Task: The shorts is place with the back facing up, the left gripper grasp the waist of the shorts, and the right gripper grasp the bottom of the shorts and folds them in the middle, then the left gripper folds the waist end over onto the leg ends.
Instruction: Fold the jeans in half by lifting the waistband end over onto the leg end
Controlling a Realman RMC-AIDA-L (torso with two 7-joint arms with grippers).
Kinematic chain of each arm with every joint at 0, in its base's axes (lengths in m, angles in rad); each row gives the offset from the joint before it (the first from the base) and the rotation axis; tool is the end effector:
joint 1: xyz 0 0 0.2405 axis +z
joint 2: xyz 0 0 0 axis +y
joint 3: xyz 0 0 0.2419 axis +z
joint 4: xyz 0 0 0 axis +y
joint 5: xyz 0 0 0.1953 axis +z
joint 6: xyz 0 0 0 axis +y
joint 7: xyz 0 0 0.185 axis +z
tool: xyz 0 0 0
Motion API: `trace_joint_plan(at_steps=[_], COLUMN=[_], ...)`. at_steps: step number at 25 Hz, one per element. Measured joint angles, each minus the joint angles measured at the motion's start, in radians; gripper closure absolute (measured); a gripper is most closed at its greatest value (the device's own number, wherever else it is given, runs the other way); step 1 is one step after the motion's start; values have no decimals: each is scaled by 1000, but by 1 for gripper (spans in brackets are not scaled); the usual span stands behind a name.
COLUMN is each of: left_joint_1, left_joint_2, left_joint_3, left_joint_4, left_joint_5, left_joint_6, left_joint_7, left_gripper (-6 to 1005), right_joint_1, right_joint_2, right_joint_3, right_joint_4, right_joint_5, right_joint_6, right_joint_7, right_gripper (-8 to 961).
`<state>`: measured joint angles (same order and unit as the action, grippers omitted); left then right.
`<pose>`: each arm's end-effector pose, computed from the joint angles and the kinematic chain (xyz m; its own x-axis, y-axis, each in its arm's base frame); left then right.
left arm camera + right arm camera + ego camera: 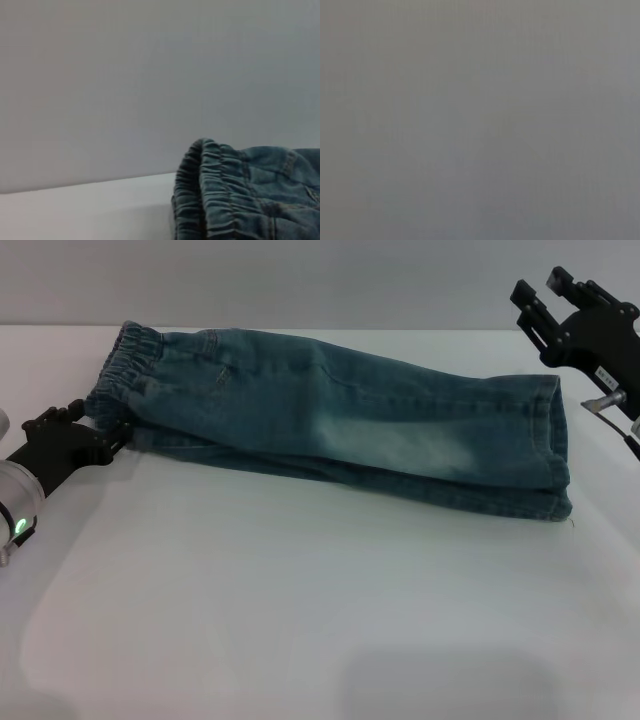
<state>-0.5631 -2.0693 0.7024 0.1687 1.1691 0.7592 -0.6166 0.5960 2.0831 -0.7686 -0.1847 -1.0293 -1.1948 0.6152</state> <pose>-0.3325 0.3955 -0.0230 0.7433 0.3215 0.5867 0.6663 -0.2773 -0.6923 0.2349 0.4013 -0.0014 0.6460 0.0546 -0.7614 -0.6485 -0.4869 -0.5851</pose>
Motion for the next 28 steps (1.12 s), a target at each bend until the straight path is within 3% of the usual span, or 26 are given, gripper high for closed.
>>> trace_joint_plan(at_steps=[28], left_joint_1=[-31], left_joint_2=[-2], left_joint_3=[-5], left_joint_4=[-74], left_joint_5=[-43], left_joint_6=[-7], left_joint_7=[-4], left_gripper=[353], right_joint_1=[-16], right_joint_2=[-2], right_joint_3=[14], right_joint_4=[-6], right_joint_5=[3], right_joint_6=[-52], right_joint_7=[1], right_gripper=[485])
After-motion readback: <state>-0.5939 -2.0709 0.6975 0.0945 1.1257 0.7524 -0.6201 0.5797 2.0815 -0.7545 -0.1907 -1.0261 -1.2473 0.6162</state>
